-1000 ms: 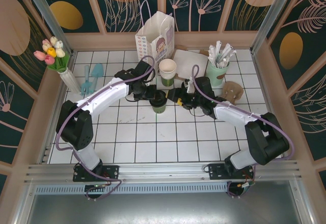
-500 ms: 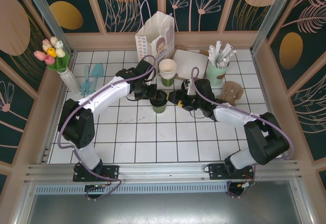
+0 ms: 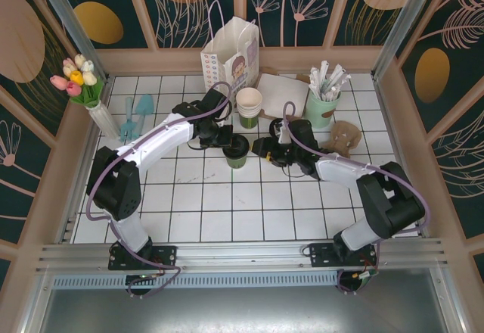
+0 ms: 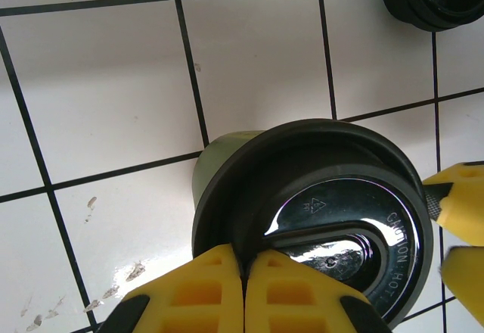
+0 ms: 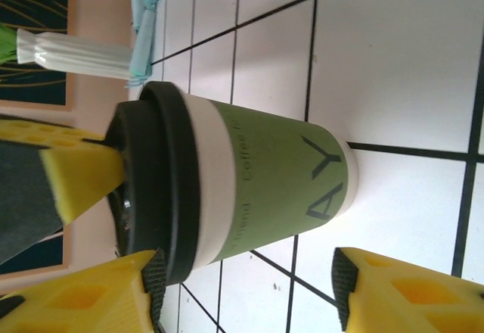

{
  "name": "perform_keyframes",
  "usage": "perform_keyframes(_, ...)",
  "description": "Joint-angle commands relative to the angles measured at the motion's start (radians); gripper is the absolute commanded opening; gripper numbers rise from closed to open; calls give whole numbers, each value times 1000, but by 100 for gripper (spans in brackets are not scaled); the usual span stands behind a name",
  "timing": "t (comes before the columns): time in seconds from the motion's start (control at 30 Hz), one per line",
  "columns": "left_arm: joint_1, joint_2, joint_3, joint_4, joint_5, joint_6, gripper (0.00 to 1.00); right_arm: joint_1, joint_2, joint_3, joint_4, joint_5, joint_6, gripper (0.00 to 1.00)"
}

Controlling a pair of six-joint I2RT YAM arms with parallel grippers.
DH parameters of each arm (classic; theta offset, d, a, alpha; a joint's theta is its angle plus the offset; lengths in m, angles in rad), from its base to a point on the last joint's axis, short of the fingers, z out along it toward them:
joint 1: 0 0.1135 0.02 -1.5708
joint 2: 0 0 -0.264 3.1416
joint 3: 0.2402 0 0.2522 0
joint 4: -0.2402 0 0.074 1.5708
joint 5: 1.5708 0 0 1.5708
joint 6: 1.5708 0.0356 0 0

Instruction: Pack the takeout coffee

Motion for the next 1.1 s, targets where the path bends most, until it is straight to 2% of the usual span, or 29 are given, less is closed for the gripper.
perform_keyframes(0.0,0,69,-22,-30,-21,4,0,-4,22,39,55,-49,5,58)
perform_keyframes(0.3,0,93,8,-42,-18,7,0,-3,32,51,87,-74,-23,56)
perform_keyframes(0.43,0,92,14,-43,-18,9,0,-3,57,75,62,-60,-34,47)
perform_keyframes(0.73,1,93,6,-53,-20,14,0,-1,76,96,-3,16,-23,35)
perform_keyframes(0.9,1,96,24,-37,43,18,0,1,93,107,-38,18,-33,35)
perform_keyframes(1.07,0,132,63,-79,-14,28,0,7,100,128,-103,50,-49,35)
